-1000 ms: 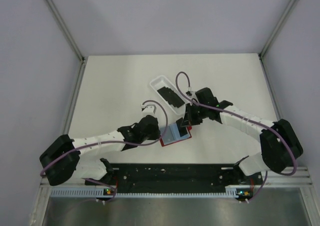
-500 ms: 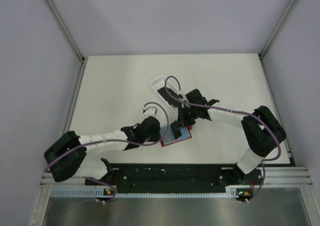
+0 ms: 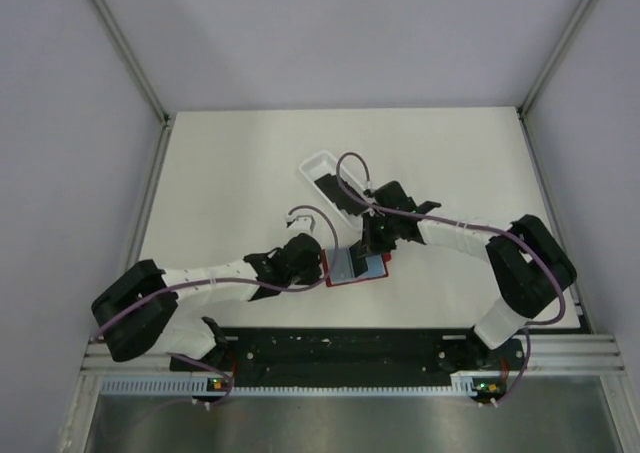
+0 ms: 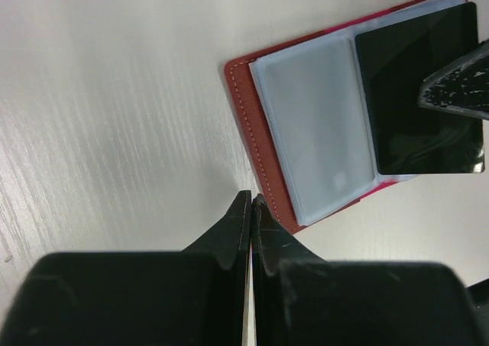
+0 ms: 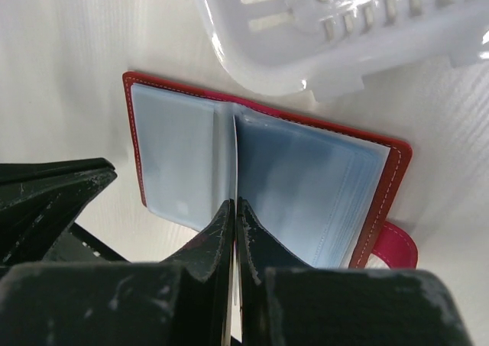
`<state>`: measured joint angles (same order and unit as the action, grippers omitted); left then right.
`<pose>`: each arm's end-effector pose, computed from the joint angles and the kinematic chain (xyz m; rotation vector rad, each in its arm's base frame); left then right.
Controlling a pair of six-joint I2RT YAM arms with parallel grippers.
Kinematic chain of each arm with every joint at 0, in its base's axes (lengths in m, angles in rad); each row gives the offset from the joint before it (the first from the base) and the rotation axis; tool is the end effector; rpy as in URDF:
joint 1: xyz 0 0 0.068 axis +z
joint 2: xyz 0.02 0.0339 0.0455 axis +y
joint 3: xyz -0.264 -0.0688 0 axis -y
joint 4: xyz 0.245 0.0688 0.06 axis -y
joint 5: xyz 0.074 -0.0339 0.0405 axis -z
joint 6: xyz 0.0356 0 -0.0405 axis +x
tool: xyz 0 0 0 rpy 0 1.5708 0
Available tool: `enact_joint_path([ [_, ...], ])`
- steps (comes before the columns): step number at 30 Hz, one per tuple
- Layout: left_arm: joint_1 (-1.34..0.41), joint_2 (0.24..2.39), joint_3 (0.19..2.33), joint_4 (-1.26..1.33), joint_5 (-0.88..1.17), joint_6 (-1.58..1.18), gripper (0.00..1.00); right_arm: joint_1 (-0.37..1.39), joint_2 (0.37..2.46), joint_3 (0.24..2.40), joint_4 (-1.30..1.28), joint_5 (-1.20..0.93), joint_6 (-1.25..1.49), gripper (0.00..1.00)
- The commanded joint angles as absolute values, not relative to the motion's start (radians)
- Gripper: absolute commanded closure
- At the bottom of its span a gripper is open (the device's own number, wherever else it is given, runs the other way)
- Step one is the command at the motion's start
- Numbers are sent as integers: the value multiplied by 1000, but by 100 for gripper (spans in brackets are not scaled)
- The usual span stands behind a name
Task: Put the credit cards into the card holder
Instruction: Insert the credit card into the card holder.
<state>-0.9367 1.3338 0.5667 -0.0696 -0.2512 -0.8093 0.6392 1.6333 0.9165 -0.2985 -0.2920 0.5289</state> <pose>0.1545 -0.1951 0.1627 0.0371 2.4385 -0.5200 0.2488 0.1977 0.1694 -0.2652 2.7243 0.7654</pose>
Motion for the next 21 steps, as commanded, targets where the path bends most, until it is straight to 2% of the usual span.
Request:
enact_joint_path([
  [1, -934, 1362, 578, -23, -236, -811, 100, 649, 1563, 862, -336, -210, 552, 100],
  [10, -934, 1393, 592, -20, -215, -808, 100, 661, 1447, 723, -322, -190, 613, 100],
  [21, -934, 1387, 614, -9, -164, -792, 100, 660, 1229, 614, -134, -215, 653, 100],
])
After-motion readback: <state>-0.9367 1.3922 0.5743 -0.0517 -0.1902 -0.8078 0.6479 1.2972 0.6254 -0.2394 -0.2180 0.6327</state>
